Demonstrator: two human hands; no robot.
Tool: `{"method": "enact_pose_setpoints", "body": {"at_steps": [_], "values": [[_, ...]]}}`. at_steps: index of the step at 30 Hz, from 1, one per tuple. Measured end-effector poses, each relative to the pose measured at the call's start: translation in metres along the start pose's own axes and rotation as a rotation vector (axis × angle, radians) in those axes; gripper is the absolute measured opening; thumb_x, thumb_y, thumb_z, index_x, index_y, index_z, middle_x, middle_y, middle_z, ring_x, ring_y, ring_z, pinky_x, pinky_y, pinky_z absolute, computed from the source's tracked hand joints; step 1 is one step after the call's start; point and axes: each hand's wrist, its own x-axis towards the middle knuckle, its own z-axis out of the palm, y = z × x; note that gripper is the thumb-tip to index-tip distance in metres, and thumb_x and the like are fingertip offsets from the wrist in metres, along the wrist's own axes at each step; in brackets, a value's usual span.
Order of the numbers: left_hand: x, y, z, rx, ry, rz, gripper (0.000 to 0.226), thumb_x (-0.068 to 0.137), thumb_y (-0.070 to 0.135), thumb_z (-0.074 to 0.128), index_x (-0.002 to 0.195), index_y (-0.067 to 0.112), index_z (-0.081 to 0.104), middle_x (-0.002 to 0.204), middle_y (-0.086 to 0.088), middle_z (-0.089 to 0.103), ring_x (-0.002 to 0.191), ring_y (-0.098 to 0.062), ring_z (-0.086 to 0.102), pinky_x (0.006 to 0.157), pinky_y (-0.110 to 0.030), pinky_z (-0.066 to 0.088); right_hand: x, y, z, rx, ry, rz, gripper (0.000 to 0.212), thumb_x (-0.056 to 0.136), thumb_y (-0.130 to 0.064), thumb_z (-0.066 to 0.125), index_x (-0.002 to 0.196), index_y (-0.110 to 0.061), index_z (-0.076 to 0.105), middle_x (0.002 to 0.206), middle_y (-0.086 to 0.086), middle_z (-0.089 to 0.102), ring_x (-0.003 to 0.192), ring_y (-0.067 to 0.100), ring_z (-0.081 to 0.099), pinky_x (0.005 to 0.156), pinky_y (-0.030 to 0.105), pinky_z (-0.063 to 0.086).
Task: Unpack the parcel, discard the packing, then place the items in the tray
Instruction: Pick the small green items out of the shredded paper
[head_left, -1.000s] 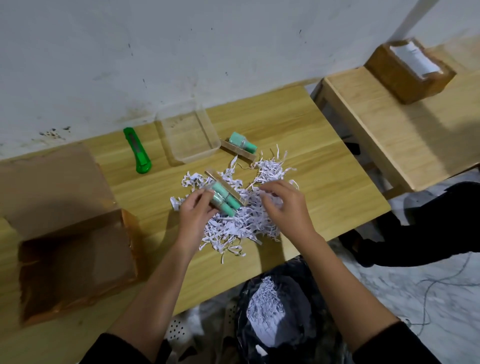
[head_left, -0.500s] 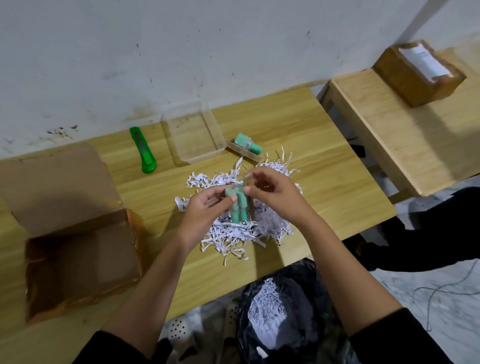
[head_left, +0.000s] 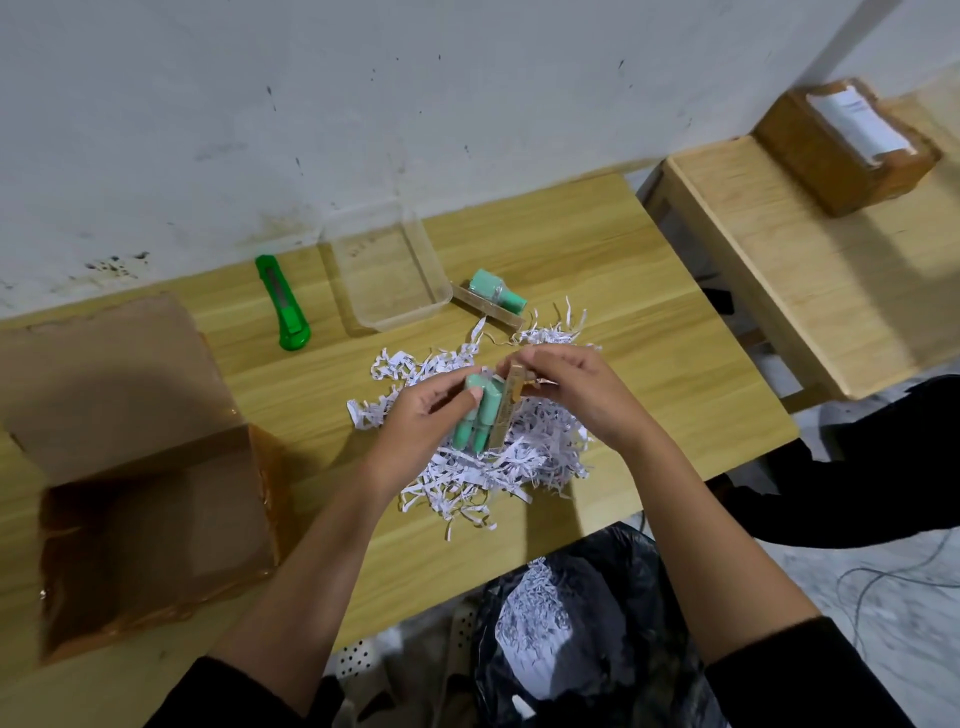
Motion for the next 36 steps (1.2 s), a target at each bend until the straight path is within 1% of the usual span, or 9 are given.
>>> {"method": "enact_pose_setpoints", "body": {"at_steps": [3,6,14,16,19,23,30,33,36], "values": [[-0.001,-0.002,0.0,-0.038,0.006,-0.033,0.03,0.093,0.008,0.047,0.121,0.016,0.054,0.1,0.007,0.066,0.082,0.006,0.065,0.07,-0.009,0.049,0.002,0.01,0.001,0.18,-0.034,0.05,0.034,0.096,-0.005,0.032,0.096,-0.005,0.065,0.095,0.014,0.063,0.09,0.026,0.055,0.075,0.021,0.052],[-0.001,-0.005,-0.001,-0.06,-0.001,-0.089,0.033,0.094,0.012,0.045,0.124,0.004,0.054,0.104,-0.003,0.066,0.084,-0.003,0.066,0.07,-0.015,0.053,0.004,0.021,0.002,0.263,-0.019,0.05,0.034,0.087,0.013,0.039,0.095,-0.005,0.067,0.09,0.005,0.069,0.086,0.018,0.063,0.077,0.022,0.054],[0.0,-0.011,0.001,-0.034,0.021,-0.126,0.033,0.095,0.017,0.043,0.126,0.013,0.052,0.12,-0.01,0.062,0.099,-0.018,0.064,0.086,-0.03,0.054,0.002,0.03,0.002,0.026,-0.013,0.007,0.029,0.088,0.006,0.05,0.114,0.0,0.06,0.096,-0.006,0.071,0.09,0.006,0.066,0.077,0.018,0.052],[0.0,-0.011,0.002,-0.034,0.022,-0.121,0.032,0.095,0.018,0.043,0.125,0.017,0.053,0.119,-0.009,0.063,0.098,-0.017,0.065,0.088,-0.033,0.053,0.002,0.029,0.002,-0.007,-0.011,0.001,0.029,0.089,0.005,0.049,0.116,0.0,0.06,0.103,0.004,0.068,0.092,0.007,0.065,0.078,0.019,0.053],[0.002,-0.012,0.001,-0.013,0.032,-0.105,0.034,0.095,0.017,0.045,0.127,0.011,0.053,0.12,-0.004,0.062,0.091,-0.004,0.065,0.082,-0.022,0.053,0.002,0.03,0.002,-0.104,-0.001,-0.01,0.028,0.09,0.007,0.047,0.113,0.001,0.061,0.103,0.013,0.063,0.088,0.007,0.063,0.078,0.019,0.052],[0.002,-0.014,0.001,0.026,0.076,-0.078,0.035,0.094,0.016,0.047,0.128,0.011,0.052,0.118,0.0,0.061,0.096,-0.003,0.061,0.078,-0.014,0.051,-0.004,0.029,0.002,-0.079,0.122,0.005,0.029,0.089,0.005,0.049,0.112,-0.008,0.062,0.091,0.0,0.065,0.077,-0.002,0.063,0.07,0.013,0.05],[0.007,-0.019,0.003,0.076,0.166,-0.046,0.035,0.092,0.019,0.053,0.126,0.016,0.055,0.116,0.0,0.063,0.109,-0.013,0.058,0.095,-0.03,0.045,-0.01,0.023,0.017,-0.03,0.164,-0.049,0.025,0.088,-0.01,0.058,0.109,-0.023,0.062,0.098,0.005,0.063,0.085,0.006,0.061,0.077,0.019,0.053],[0.006,-0.021,0.004,0.108,0.124,-0.056,0.035,0.09,0.024,0.054,0.125,0.02,0.056,0.115,0.002,0.064,0.11,-0.012,0.059,0.101,-0.036,0.044,-0.005,0.02,0.018,-0.045,0.202,-0.052,0.023,0.082,-0.009,0.066,0.104,-0.017,0.065,0.096,0.017,0.062,0.087,0.021,0.059,0.082,0.04,0.055],[0.003,-0.019,0.007,0.094,0.119,-0.028,0.039,0.091,0.026,0.052,0.129,0.022,0.051,0.119,0.005,0.06,0.111,-0.006,0.056,0.1,-0.029,0.045,-0.003,0.017,0.015,-0.078,0.239,-0.055,0.018,0.08,-0.008,0.069,0.093,-0.019,0.068,0.089,0.019,0.063,0.082,0.024,0.058,0.078,0.044,0.054]]}}
